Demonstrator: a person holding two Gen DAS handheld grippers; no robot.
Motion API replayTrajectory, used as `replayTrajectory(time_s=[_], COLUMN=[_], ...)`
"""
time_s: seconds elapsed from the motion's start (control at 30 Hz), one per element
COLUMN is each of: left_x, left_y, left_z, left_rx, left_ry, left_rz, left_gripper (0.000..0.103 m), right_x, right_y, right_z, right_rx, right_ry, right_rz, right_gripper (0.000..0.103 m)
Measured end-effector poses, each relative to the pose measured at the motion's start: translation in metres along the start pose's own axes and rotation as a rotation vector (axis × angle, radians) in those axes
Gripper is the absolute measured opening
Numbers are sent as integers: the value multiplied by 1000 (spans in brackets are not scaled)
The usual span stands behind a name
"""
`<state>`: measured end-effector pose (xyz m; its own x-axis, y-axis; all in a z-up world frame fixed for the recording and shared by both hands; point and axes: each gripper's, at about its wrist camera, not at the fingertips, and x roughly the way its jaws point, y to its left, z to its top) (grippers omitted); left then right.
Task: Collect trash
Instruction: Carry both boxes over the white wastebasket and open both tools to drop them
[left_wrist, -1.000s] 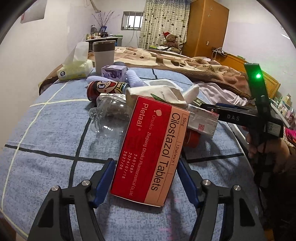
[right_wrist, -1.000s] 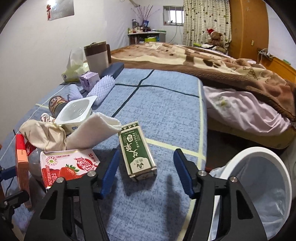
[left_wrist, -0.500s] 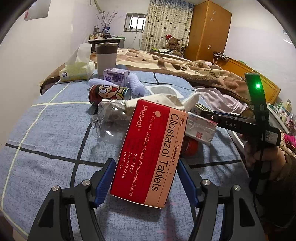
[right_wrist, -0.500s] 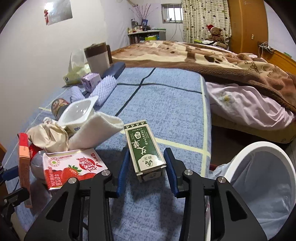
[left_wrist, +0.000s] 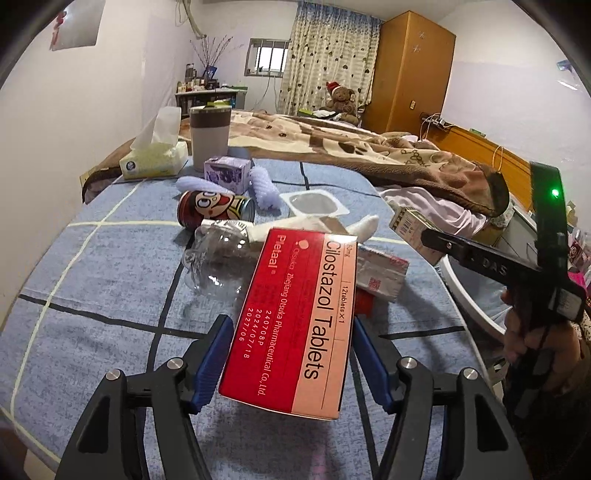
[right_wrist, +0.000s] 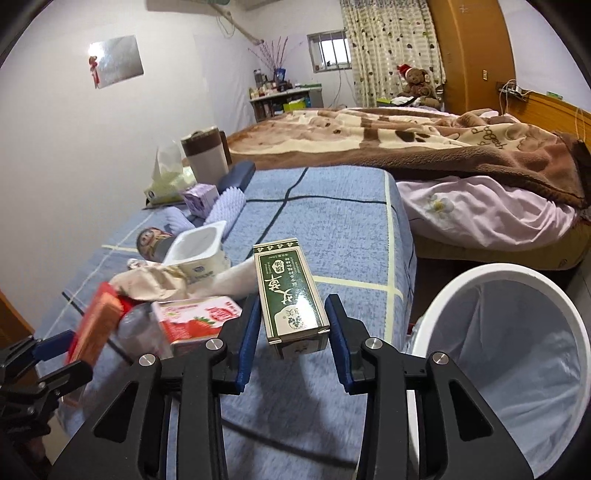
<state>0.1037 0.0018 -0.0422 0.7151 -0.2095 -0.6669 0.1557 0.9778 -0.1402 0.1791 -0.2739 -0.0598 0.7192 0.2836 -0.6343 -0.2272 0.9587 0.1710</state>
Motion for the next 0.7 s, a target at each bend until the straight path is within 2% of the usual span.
replayTrajectory(time_s=[0.3,0.7], left_x=[-17,-30], left_y=[-11,-57], left_z=[3,24], left_rx=[16,95], left_ry=[-30,-83], left_rz=[-27,-92], left_gripper=[65,65], right_x=[-27,-75], right_y=[5,-18], right_z=[-9,-10], right_rx=[24,81], right_ry=[-66,-172], right_rz=[19,-74], right_gripper=[37,37])
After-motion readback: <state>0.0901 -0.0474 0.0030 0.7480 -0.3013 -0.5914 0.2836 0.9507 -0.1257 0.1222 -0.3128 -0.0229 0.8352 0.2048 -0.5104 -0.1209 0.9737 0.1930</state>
